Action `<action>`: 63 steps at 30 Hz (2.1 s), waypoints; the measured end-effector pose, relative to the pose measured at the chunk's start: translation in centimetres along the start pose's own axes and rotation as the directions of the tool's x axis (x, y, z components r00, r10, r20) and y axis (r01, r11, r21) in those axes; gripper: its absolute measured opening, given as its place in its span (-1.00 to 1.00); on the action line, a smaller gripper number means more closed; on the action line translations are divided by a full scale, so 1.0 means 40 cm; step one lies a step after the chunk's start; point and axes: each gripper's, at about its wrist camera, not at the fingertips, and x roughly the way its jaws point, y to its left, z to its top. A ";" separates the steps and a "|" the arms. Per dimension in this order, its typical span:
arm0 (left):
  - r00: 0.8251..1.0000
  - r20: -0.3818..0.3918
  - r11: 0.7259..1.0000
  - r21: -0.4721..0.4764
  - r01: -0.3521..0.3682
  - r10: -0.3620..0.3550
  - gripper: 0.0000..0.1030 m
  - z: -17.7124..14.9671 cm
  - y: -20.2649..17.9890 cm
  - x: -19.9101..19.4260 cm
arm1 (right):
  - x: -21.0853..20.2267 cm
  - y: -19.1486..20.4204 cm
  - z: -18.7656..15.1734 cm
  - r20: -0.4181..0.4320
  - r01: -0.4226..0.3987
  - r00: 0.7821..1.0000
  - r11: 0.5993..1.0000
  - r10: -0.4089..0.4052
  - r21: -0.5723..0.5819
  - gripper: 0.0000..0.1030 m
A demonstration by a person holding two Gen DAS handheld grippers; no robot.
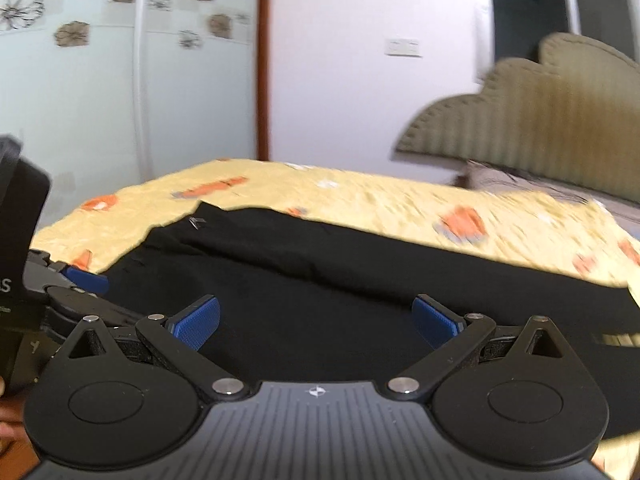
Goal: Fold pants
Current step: 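Grasp the trouser waistband corner with the right gripper and lift it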
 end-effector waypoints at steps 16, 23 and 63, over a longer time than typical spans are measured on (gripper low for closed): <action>0.992 -0.092 0.971 -0.213 -0.108 0.090 0.94 0.270 0.365 0.183 | 0.656 -0.041 0.304 -0.252 -0.455 0.878 0.874 0.408 -0.170 0.99; 0.978 -0.206 0.965 -0.258 -0.039 -0.015 0.93 0.396 0.389 0.344 | 0.923 -0.029 0.322 -0.385 -0.567 0.801 0.788 0.458 -0.242 0.80; 0.817 -0.306 0.665 -0.737 0.121 -0.488 -0.89 0.461 0.502 0.641 | 0.586 0.163 0.115 0.017 -0.119 0.953 0.425 0.303 -0.897 -0.79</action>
